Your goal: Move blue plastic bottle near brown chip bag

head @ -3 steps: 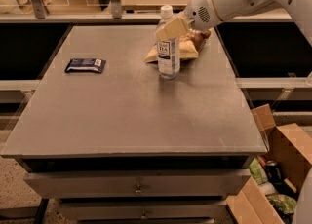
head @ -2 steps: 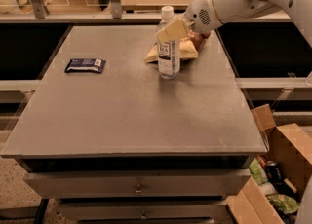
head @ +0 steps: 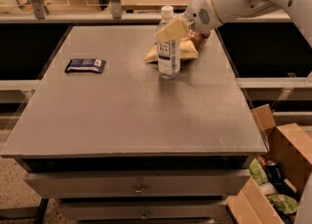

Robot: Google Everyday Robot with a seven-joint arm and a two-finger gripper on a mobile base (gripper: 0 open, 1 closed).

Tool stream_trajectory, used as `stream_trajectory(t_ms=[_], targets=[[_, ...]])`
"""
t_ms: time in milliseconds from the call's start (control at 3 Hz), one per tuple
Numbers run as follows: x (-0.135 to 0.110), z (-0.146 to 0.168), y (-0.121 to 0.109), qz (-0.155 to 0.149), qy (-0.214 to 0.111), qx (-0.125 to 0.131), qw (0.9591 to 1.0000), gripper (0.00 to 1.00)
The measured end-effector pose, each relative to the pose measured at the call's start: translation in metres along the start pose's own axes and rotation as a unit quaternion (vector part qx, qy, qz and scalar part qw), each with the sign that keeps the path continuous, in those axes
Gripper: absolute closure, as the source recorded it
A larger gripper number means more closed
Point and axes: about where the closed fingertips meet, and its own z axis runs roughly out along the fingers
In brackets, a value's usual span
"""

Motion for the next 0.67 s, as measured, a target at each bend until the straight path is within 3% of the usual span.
stream_trajectory(t_ms=[333,667], targets=[[0.0032,-0.0018,0.0006,0.000,-0.007,0.001,1.0000,0.13],[0.0100,-0.0061,0.0015,-0.001,-0.018,0.004,0.9998,0.00]])
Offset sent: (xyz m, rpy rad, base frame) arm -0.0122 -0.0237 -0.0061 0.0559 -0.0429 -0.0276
